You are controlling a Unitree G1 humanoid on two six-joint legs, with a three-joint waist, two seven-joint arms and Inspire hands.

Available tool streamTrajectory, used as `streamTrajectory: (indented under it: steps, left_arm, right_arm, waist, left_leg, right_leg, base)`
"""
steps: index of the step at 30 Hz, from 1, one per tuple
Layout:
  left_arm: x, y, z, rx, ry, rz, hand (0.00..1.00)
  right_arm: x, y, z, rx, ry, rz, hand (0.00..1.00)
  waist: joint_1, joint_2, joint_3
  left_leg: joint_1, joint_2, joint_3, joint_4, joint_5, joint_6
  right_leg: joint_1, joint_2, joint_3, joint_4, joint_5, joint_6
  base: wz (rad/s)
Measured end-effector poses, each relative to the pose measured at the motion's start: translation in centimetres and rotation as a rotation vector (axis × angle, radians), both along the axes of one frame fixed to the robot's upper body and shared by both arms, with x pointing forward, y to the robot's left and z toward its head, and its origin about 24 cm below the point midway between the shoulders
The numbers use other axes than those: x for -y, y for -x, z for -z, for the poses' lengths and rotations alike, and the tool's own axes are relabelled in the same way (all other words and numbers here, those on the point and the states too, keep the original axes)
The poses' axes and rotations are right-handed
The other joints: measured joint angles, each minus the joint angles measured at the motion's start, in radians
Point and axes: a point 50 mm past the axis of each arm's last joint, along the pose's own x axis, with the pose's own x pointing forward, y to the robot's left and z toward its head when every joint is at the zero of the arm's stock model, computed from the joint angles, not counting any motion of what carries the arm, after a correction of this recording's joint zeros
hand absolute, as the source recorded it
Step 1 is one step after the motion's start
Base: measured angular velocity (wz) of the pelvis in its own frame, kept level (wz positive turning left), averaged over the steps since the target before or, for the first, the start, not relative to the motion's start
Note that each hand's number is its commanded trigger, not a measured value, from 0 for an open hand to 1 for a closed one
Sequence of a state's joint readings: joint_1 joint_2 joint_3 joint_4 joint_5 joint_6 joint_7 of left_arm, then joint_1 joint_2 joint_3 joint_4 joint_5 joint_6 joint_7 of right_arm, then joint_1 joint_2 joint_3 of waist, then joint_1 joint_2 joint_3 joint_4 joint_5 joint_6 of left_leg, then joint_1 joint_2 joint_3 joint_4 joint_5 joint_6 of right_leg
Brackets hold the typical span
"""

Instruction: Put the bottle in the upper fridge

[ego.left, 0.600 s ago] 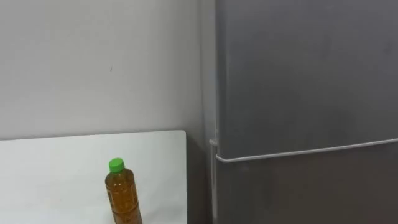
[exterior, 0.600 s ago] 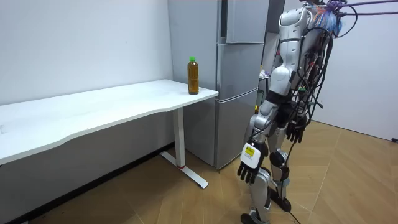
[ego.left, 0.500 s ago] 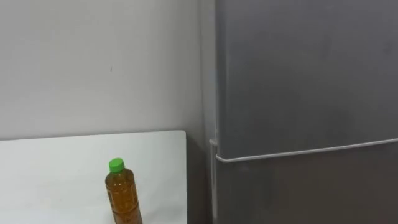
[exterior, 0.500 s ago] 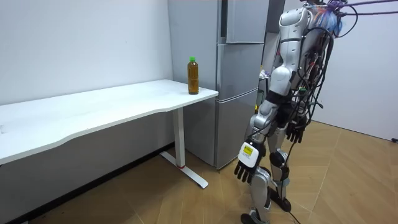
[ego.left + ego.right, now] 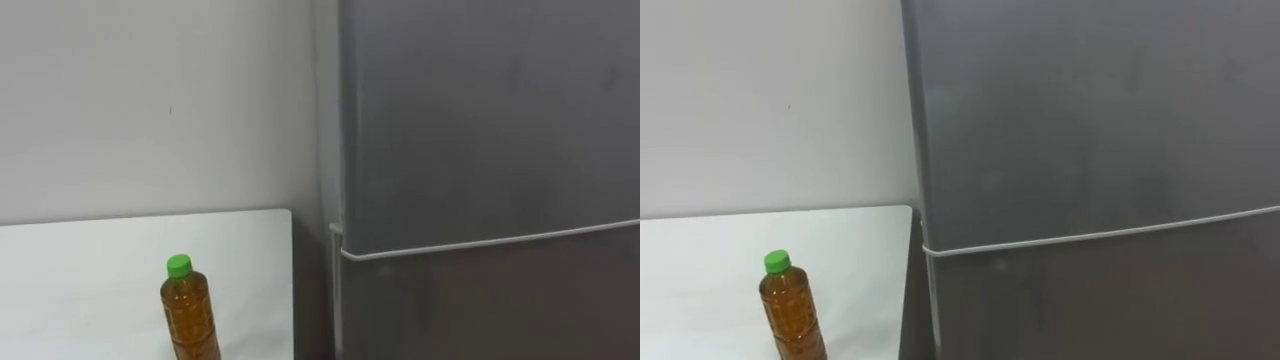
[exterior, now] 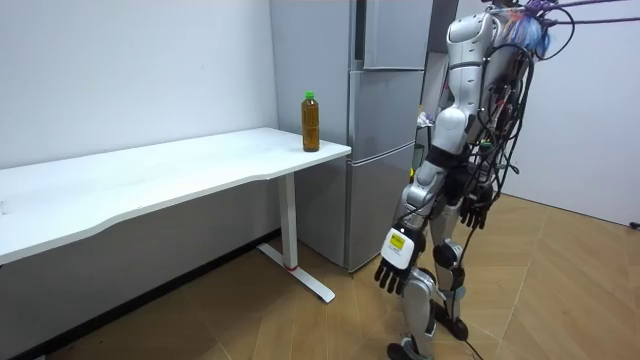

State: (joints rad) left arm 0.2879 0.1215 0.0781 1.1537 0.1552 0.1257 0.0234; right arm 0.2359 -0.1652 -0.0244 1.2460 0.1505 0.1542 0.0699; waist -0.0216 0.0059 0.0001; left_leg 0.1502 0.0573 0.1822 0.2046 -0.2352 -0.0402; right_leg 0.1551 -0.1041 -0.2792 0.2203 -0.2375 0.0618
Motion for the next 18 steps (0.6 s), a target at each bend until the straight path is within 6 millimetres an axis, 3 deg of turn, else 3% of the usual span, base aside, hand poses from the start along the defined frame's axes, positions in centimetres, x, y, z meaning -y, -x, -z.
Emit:
streamTrajectory:
  steps: [5, 10, 15, 18]
  left_arm:
    - [-0.5, -0.1, -0.2, 0.033, -0.047, -0.090, 0.00]
    - [-2.7, -1.8, -0.9, 0.178, -0.170, -0.315, 0.00]
    - [-5.0, -6.1, -2.7, 0.454, -0.311, -0.514, 0.00]
    - [-6.1, -8.7, -4.4, 0.605, -0.378, -0.542, 0.00]
  right_arm:
    - [0.1, 0.0, 0.0, 0.003, -0.004, 0.005, 0.00]
    - [0.5, 0.1, -0.1, 0.007, 0.022, 0.039, 0.00]
    - [1.4, 0.3, -0.4, 0.022, 0.067, 0.033, 0.00]
    - [1.7, 0.2, -0.5, 0.044, 0.081, 0.030, 0.00]
  waist:
    - [0.003, 0.003, 0.0006]
    - [0.015, 0.014, -0.0001]
    - [0.028, 0.037, 0.0014]
    - [0.028, 0.040, 0.0012]
  left_leg:
    - [-0.002, -0.001, -0.003, 0.002, 0.000, 0.000]
    - [-0.006, 0.001, -0.003, 0.003, 0.000, -0.001]
    - [-0.006, 0.000, -0.005, -0.001, 0.000, -0.001]
    - [-0.018, 0.000, -0.007, 0.003, 0.000, -0.001]
  right_leg:
    - [-0.001, 0.000, -0.006, -0.001, -0.001, -0.001]
    - [-0.011, 0.000, -0.009, 0.003, -0.005, -0.002]
    - [-0.010, -0.001, -0.006, 0.006, -0.004, -0.001]
    - [-0.021, -0.002, -0.009, 0.018, -0.005, -0.002]
  base:
    - [0.02]
    - [0.01]
    - [0.00]
    - [0.03]
